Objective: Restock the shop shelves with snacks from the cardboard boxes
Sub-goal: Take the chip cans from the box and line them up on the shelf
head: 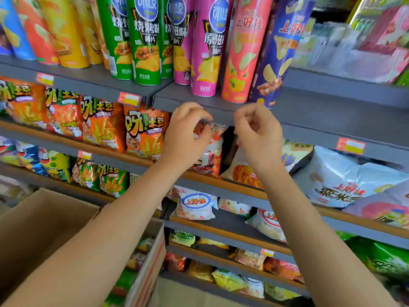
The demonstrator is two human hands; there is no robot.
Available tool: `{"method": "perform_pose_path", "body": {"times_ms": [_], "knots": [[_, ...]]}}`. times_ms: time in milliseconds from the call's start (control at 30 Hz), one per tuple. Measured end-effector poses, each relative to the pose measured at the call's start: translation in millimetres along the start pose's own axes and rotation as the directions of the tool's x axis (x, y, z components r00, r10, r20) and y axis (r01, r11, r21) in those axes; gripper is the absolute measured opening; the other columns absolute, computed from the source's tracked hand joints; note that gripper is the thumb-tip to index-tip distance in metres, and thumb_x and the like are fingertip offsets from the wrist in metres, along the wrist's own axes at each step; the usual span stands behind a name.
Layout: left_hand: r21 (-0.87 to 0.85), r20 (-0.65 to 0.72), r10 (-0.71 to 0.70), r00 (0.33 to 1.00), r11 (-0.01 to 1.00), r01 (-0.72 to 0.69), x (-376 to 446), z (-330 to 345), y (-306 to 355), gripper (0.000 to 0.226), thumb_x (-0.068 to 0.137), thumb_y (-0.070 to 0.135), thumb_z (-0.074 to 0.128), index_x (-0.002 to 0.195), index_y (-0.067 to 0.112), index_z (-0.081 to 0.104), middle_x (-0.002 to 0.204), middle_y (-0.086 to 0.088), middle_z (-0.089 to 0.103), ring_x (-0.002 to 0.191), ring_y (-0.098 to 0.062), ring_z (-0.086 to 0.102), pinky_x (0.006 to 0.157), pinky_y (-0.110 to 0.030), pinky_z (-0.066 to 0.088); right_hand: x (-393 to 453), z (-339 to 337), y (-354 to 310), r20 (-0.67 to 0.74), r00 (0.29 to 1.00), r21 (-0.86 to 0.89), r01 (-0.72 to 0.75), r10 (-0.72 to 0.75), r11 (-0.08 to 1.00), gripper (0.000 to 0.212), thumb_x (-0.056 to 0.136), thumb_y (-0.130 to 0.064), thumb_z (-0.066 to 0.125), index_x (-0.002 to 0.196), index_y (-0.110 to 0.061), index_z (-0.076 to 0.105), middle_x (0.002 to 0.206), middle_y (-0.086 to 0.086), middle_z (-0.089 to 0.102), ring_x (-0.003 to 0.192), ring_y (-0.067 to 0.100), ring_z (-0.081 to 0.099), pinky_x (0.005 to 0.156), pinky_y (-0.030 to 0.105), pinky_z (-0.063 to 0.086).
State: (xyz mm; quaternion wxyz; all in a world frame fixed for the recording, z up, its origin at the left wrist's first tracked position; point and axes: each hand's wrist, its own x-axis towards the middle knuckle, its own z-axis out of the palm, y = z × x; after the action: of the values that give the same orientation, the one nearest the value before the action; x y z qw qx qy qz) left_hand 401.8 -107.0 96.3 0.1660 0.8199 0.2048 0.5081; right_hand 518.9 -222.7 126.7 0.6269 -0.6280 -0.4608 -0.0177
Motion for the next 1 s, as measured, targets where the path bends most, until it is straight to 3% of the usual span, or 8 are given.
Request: {"method": "perform_pose_path", "body": {"times_ms": [100,233,400,600,700,800,933,1000], "knots": [[0.066,0.063,-0.293,0.954,0.955,0.289,-77,-30,-63,0.009,0.093,0.014,0.062,0.096,0.013,0.069,0.105,0.001,0.058,0.096,-0.007,0.051,0.084,-0.021,0.043,-60,64,22,0.333,0.939,-0.003,-0.086,0.082,0.996,0.015,0.095,-0.013,0.059,0.081,-0.016,0.062,0.059,-0.001,0.054,0.056,0.009,0.049,0.057,0.033,0.044],[0.318,0.243,-0.737,0.631,0.675,0.665,-203,-82,-166,0.011,0.098,0.020,0.059,0.098,0.021,0.069,0.102,0.003,0.063,0.098,-0.017,0.062,0.075,-0.021,0.040,-156,167,82,0.646,0.691,-0.225,-0.233,0.324,0.946,0.015,0.096,-0.018,0.057,0.083,-0.016,0.064,0.068,0.004,0.060,0.059,0.011,0.052,0.063,0.036,0.047],[0.551,0.070,-0.877,0.475,0.431,0.715,-327,-160,-259,0.031,0.090,0.022,0.058,0.116,0.008,0.067,0.119,-0.020,0.060,0.113,-0.041,0.055,0.092,-0.045,0.047,-263,282,136,0.773,0.306,-0.476,-0.300,0.556,0.827,0.016,0.097,-0.014,0.055,0.083,-0.015,0.062,0.081,0.002,0.061,0.076,0.012,0.057,0.077,0.034,0.044],[0.725,0.281,-0.936,0.210,0.351,0.593,-418,-191,-339,0.057,0.102,0.046,0.043,0.146,0.012,0.035,0.120,-0.020,0.062,0.111,-0.041,0.060,0.088,-0.046,0.047,-354,364,216,0.638,0.093,-0.758,-0.099,0.764,0.645,0.030,0.090,-0.023,0.065,0.116,-0.011,0.061,0.112,0.012,0.059,0.115,0.027,0.053,0.093,0.033,0.043],[0.703,0.323,-0.909,0.262,0.416,0.577,-438,-192,-345,0.045,0.105,0.044,0.031,0.138,0.015,0.038,0.087,-0.009,0.062,0.080,-0.036,0.064,0.062,-0.036,0.041,-384,378,247,0.535,0.070,-0.839,-0.071,0.842,0.539,0.076,0.084,-0.029,0.075,0.148,-0.017,0.036,0.148,0.010,0.041,0.137,0.031,0.039,0.111,0.044,0.039],[0.696,0.319,-0.903,0.286,0.429,0.576,-438,-194,-349,0.042,0.105,0.040,0.034,0.139,0.015,0.039,0.099,-0.008,0.062,0.078,-0.027,0.060,0.062,-0.036,0.043,-407,392,261,0.468,0.054,-0.883,0.017,0.882,0.468,0.093,0.082,-0.040,0.077,0.154,-0.017,0.023,0.155,0.009,0.033,0.140,0.034,0.037,0.111,0.054,0.036],[0.543,0.327,-0.588,0.740,0.758,0.362,-450,-198,-342,0.037,0.089,0.017,0.057,0.123,0.004,0.059,0.125,-0.015,0.057,0.117,-0.030,0.054,0.098,-0.042,0.044,-424,412,263,0.425,0.147,-0.898,0.196,0.893,0.394,0.092,0.086,-0.037,0.074,0.154,-0.011,0.018,0.157,0.012,0.023,0.143,0.036,0.027,0.112,0.054,0.029],[0.379,0.463,-0.422,0.780,0.889,0.256,-462,-187,-332,0.024,0.089,0.016,0.053,0.106,0.005,0.066,0.112,-0.012,0.061,0.107,-0.027,0.057,0.092,-0.041,0.047,-425,416,267,0.438,0.195,-0.876,0.312,0.878,0.368,0.090,0.084,-0.036,0.075,0.152,-0.009,0.022,0.155,0.015,0.027,0.142,0.035,0.027,0.113,0.053,0.029]]}}
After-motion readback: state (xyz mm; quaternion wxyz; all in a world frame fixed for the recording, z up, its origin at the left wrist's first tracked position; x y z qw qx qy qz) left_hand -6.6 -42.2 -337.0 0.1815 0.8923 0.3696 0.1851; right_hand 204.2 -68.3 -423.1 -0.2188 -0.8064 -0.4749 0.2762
